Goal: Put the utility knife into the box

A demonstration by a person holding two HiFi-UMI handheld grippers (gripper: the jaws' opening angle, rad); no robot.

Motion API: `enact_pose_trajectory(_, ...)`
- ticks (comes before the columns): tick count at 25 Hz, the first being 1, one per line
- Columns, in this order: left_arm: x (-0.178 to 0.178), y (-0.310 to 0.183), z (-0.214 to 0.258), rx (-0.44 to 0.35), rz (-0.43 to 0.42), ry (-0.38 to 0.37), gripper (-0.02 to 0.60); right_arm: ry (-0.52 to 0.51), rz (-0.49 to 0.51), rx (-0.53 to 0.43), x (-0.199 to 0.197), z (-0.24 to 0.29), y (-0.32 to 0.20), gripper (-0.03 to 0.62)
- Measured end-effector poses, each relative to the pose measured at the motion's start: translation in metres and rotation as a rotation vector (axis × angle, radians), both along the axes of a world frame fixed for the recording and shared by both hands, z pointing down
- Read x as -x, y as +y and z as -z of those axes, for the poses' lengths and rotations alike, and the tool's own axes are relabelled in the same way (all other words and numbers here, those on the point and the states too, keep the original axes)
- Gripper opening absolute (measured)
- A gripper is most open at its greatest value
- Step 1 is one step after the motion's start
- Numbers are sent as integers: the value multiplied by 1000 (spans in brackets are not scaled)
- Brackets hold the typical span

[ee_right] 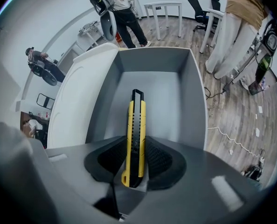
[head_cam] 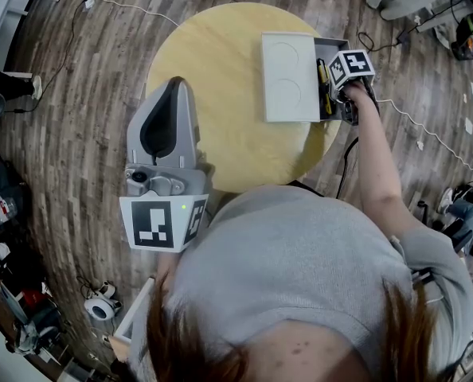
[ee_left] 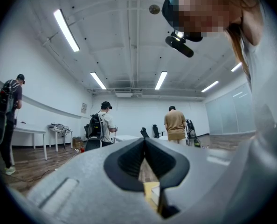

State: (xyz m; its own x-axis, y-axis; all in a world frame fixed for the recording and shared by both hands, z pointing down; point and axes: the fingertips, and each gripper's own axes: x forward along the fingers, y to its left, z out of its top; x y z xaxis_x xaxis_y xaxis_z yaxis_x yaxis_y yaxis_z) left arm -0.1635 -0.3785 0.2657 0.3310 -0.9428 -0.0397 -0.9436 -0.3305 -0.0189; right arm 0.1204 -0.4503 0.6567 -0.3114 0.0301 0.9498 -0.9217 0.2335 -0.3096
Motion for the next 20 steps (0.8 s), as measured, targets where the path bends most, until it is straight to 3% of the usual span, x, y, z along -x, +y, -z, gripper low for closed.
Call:
enact_pose_trajectory(11, -3, 6, 0, -10, 7, 9, 2, 54, 61, -6, -1, -4, 1, 126)
enact_pose_trajectory(15, -4, 8, 3, -12, 5, 7, 2, 96, 82, -54, -2, -3, -2, 135)
enact_pose_trajectory(16, -2, 8, 3, -12, 6, 7, 2, 107, 86, -72, -4, -2, -2, 164)
enact_pose_trajectory(20, 0, 10, 3, -11, 7, 8, 2, 70, 64, -119, 1, 3, -5, 176)
